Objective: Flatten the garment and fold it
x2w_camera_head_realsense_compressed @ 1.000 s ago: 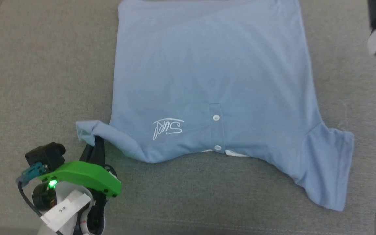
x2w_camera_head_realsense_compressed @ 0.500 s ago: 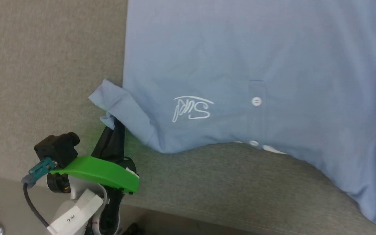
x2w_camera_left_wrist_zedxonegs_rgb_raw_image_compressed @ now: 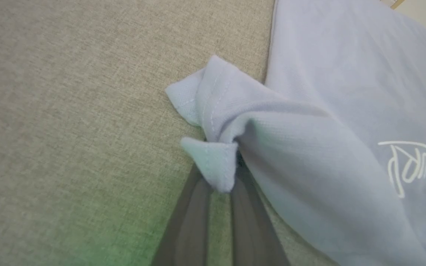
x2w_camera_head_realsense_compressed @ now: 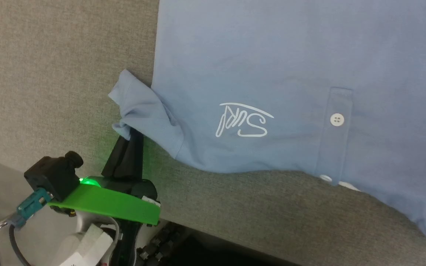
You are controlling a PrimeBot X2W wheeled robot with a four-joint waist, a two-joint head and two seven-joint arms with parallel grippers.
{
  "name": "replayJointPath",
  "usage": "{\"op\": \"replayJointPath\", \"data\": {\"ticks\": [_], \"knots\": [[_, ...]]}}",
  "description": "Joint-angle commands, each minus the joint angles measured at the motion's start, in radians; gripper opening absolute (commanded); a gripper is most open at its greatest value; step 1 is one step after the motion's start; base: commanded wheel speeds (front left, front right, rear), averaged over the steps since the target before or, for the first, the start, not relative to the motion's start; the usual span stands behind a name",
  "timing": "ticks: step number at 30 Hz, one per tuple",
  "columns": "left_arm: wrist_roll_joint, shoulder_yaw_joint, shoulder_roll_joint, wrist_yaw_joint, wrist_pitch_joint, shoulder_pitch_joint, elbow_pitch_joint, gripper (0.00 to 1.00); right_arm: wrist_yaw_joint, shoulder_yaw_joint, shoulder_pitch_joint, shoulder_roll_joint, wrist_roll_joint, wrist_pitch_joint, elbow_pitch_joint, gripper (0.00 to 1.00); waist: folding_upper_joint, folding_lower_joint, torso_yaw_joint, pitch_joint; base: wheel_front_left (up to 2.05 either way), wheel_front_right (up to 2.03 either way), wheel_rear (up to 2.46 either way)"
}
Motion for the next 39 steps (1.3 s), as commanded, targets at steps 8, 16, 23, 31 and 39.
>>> {"op": "replayJointPath", "data": {"ticks": [8, 16, 23, 31, 39], "knots": [[-0.009, -0.004, -0.004, -0.007, -0.005, 0.002, 0.031, 0.00, -0.001, -0.009, 0.046, 0.003, 0.015, 0.118, -0.021, 0.00, 0.0000, -0.0001, 0.008, -0.002, 0.00, 0.00, 0.00], [-0.032, -0.003, -0.008, -0.032, -0.017, -0.020, 0.114, 0.00, -0.001, -0.039, 0.039, 0.009, 0.045, 0.055, -0.077, 0.00, 0.0000, -0.0001, -0.034, -0.099, 0.00, 0.00, 0.00], [-0.024, 0.008, 0.019, -0.028, 0.002, -0.042, 0.215, 0.00, -0.001, -0.041, 0.117, -0.011, 0.135, -0.014, -0.075, 0.00, 0.0000, -0.0001, -0.122, -0.281, 0.00, 0.00, 0.00], [-0.009, 0.034, 0.061, 0.021, 0.037, 0.003, 0.250, 0.00, -0.001, 0.002, 0.383, -0.042, 0.302, -0.041, -0.156, 0.00, 0.0000, -0.0001, -0.274, -0.476, 0.00, 0.00, 0.00], [0.003, 0.029, 0.082, 0.064, 0.082, 0.048, 0.251, 0.00, -0.001, -0.014, 0.885, -0.003, 0.444, -0.028, -0.366, 0.00, 0.0000, -0.0001, -0.363, -0.612, 0.00, 0.00, 0.00]]}}
